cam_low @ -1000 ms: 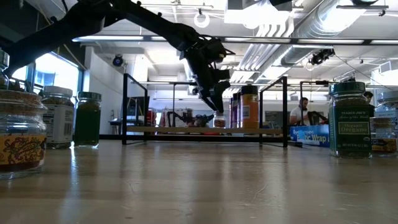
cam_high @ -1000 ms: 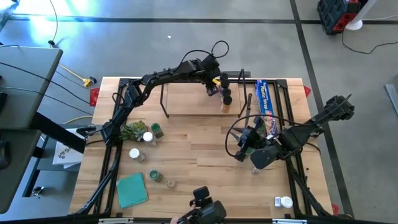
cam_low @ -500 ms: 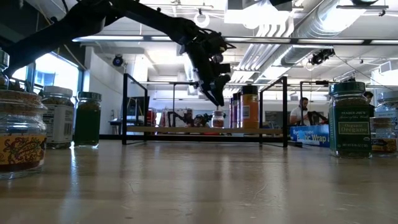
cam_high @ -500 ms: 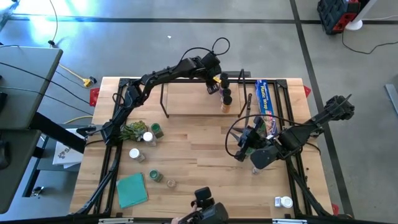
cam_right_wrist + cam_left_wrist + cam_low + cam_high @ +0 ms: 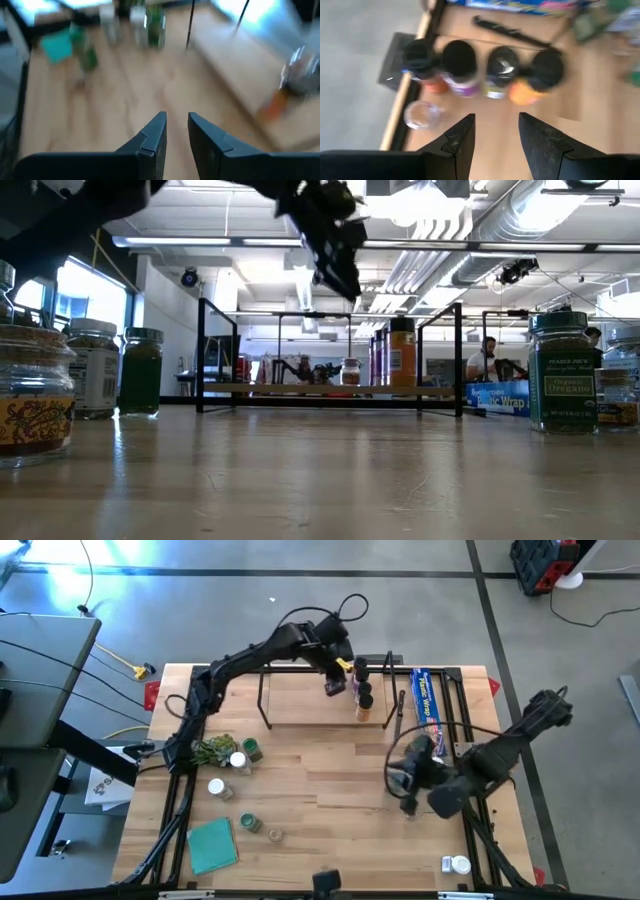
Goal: Shelf spices
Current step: Put the brown seasoning bottle on the shelf align with the other brown seasoning bottle
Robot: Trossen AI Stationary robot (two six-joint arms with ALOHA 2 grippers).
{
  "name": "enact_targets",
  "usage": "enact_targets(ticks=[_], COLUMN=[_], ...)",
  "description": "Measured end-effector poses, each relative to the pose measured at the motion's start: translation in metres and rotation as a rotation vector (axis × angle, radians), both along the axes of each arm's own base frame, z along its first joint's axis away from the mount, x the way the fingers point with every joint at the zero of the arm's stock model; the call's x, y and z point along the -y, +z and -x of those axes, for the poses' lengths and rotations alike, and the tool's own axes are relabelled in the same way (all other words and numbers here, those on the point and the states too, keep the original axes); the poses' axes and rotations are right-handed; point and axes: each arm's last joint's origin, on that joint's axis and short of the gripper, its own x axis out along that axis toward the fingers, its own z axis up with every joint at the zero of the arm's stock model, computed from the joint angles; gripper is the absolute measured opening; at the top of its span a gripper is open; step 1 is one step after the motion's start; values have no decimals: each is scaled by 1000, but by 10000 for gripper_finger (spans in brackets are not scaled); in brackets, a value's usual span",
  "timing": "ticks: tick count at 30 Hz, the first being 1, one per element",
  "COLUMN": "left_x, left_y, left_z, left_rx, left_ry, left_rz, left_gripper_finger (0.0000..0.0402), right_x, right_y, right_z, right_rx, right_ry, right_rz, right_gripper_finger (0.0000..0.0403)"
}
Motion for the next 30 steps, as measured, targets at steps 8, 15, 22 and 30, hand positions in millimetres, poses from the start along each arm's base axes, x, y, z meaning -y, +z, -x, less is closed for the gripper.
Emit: enact_targets(ticks=[8, 15, 22, 30], left_x=[62, 123, 154, 163], left_y=[11, -9, -39, -51], left_z=[35, 105, 167, 199], left_rx=[120, 222, 286, 330], left_ry=[-63, 1, 135, 186], left_rz=[-7, -34, -14, 15], left_gripper_finger=[145, 145, 145, 145], right_x=[-25, -38, -27, -18], right_y=[-48, -94, -129, -152], right_z=[28, 42, 42, 28], right_rx=[-462, -652, -687, -707], right_ry=[-62, -71, 39, 118], right_rz=[-330, -456, -370, -296], right_gripper_finger=[74, 134, 252, 272])
